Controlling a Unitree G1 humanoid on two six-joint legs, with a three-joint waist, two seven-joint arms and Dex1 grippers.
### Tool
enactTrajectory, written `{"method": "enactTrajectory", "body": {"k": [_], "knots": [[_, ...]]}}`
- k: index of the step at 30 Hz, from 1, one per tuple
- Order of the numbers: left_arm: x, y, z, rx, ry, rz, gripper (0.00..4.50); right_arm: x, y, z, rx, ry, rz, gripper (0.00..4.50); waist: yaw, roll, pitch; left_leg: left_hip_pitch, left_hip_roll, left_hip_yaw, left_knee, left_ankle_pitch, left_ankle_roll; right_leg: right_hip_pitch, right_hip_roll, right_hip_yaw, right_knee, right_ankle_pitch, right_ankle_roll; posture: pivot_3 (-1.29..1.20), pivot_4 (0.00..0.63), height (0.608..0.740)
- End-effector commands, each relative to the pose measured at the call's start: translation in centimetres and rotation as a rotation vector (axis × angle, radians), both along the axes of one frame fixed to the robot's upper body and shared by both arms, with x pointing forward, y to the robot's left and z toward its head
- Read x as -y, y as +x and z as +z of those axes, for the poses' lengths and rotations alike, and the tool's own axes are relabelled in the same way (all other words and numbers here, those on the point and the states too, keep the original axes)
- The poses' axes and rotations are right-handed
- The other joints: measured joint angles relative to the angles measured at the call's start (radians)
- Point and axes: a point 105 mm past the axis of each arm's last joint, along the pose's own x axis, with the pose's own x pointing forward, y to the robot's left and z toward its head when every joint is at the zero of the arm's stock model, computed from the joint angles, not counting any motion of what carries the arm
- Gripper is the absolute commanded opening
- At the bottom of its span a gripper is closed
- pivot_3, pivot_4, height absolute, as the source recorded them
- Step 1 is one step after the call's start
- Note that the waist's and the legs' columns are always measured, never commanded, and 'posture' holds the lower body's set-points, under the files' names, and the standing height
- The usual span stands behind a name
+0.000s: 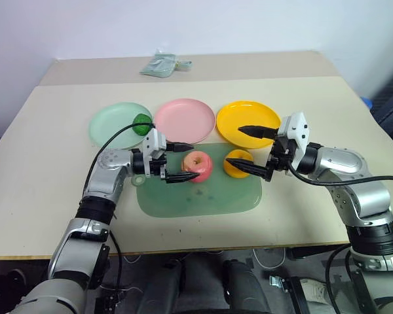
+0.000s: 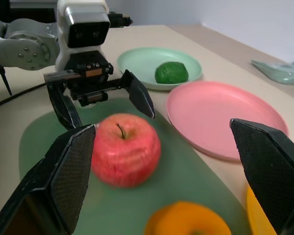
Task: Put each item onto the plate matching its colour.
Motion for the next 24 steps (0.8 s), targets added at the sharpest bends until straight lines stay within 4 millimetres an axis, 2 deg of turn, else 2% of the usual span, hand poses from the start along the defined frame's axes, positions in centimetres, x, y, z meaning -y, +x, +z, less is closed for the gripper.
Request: {"method": "enactTrajectory", "body": {"k": [1,2,3,7,9,10,12,15,17,19,21,24], "knots": [[0.4,0.5,-0.4,0.054,0.054,0.004,4.47,0.2,-0.3,1.5,0.063,0.017,-0.006,4.50,0.001,0.000,0.000,0.000,0.000,0.000,0.000,0.000,0.000,0.000,0.000,0.000,0.000,0.000,0.000,0.00,0.150,0.740],[0.5,0.6,-0.6,0.048,0.059,0.012,4.47,0.2,-0.3,1.5,0.066,0.015,-0.008,4.50,0.001,0.000,0.000,0.000,0.000,0.000,0.000,0.000,0.000,0.000,0.000,0.000,0.000,0.000,0.000,0.00,0.150,0.740],[0.7,0.4,-0.5,0.025,0.031,-0.002,4.23,0.2,-0.3,1.6,0.070,0.015,-0.009,4.50,0.002,0.000,0.000,0.000,0.000,0.000,0.000,0.000,0.000,0.000,0.000,0.000,0.000,0.000,0.000,0.00,0.150,0.740],[0.9,0.5,-0.2,0.053,0.003,0.015,2.96,0.2,-0.2,1.8,0.076,0.015,-0.015,4.50,0.003,0.000,0.000,0.000,0.000,0.000,0.001,0.000,0.000,0.001,0.000,0.000,0.000,0.000,0.000,0.00,0.150,0.740],[0.8,0.8,0.3,0.076,-0.020,0.038,2.96,0.3,-0.2,1.8,0.078,0.014,-0.017,4.50,0.003,0.000,0.000,0.000,0.000,0.000,0.001,0.000,0.000,0.001,0.000,0.000,0.000,0.000,0.000,0.00,0.150,0.740],[0.4,1.6,1.3,0.089,-0.069,0.093,2.96,0.3,-0.1,1.9,0.082,0.017,-0.022,4.50,0.003,0.000,0.000,0.000,0.000,0.000,0.001,0.000,0.000,0.001,0.000,0.000,0.000,0.000,0.000,0.00,0.150,0.740],[-0.9,4.0,3.6,0.138,-0.159,0.271,2.96,0.4,0.2,2.0,0.091,0.020,-0.033,4.50,0.003,0.000,0.000,0.000,0.000,0.000,0.001,0.000,0.000,0.001,0.000,0.000,0.000,0.000,0.000,0.00,0.150,0.740],[-3.0,7.0,5.7,0.207,-0.208,0.513,2.96,0.5,0.7,2.3,0.112,0.024,-0.058,4.50,0.003,-0.001,0.000,0.000,0.000,-0.001,0.001,0.000,0.000,0.001,0.000,-0.001,0.000,0.000,0.000,0.00,0.150,0.740],[-3.9,8.5,6.4,0.200,-0.246,0.631,2.96,0.7,1.1,2.6,0.114,0.044,-0.073,4.50,0.003,-0.001,0.000,0.000,0.000,-0.001,0.001,0.000,0.000,0.001,0.000,-0.001,0.000,0.000,0.001,0.00,0.150,0.740],[-4.4,9.8,6.9,0.200,-0.253,0.748,2.96,1.3,2.2,3.2,0.127,0.075,-0.138,4.50,0.003,-0.001,0.000,0.000,-0.001,0.000,0.001,0.000,0.000,0.001,0.000,-0.001,0.000,0.000,0.001,0.00,0.150,0.740],[-4.4,10.7,6.9,0.187,-0.256,0.821,2.96,2.0,3.8,3.4,0.136,0.081,-0.230,4.50,0.003,-0.001,0.000,0.000,-0.001,0.000,0.001,0.000,0.000,0.001,0.000,-0.001,0.000,0.000,0.001,0.00,0.150,0.740],[-3.7,11.4,7.1,0.176,-0.276,0.871,2.96,2.2,4.5,3.2,0.150,0.058,-0.263,4.50,0.005,-0.001,0.000,0.000,-0.002,0.000,0.001,0.000,0.000,0.001,0.000,-0.001,0.000,0.001,0.002,0.00,0.150,0.740]]}}
